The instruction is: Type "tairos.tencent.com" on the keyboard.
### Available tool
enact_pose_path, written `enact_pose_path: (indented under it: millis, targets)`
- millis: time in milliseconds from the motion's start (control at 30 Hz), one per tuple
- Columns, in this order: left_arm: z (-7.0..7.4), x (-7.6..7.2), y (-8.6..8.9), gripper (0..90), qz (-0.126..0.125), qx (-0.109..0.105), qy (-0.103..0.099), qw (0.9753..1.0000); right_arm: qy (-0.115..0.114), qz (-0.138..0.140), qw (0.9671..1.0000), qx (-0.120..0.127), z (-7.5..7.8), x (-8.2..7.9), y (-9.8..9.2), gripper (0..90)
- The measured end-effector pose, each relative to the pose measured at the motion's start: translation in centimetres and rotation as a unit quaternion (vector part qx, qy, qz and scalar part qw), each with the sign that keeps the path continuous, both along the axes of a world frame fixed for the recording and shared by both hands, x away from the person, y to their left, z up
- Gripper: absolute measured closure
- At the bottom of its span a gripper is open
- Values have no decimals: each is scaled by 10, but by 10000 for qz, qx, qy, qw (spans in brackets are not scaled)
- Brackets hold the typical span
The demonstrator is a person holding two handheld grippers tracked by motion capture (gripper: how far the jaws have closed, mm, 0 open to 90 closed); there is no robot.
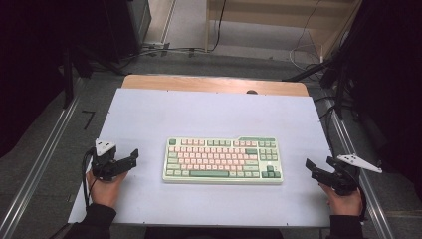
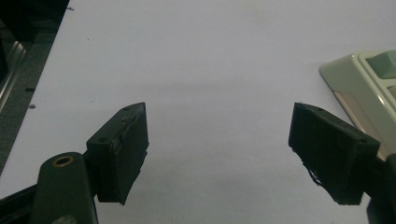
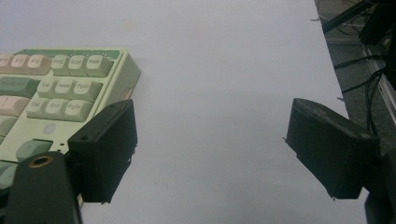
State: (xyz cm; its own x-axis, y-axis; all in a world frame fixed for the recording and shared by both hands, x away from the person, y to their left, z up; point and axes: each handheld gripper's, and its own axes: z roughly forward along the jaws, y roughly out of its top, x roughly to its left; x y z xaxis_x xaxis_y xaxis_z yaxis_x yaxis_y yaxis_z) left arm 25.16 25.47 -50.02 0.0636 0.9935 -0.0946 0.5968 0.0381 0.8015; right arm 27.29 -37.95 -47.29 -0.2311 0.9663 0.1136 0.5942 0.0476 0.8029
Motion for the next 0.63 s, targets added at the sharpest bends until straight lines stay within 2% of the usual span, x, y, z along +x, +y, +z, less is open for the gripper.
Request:
enact_pose_path:
  millis: [200, 467, 633]
  targets:
    - [-1, 1, 1, 204, 66, -31, 22, 10000, 35, -95, 9999, 38, -2, -1, -6, 144]
    - [-2, 1, 1, 203, 56, -32, -13, 10000, 99, -117, 9999, 33, -5, 0, -6, 145]
    - [-4, 3, 0, 204, 15, 12, 37, 10000, 113, -132, 9998, 21, -6, 0, -5, 144]
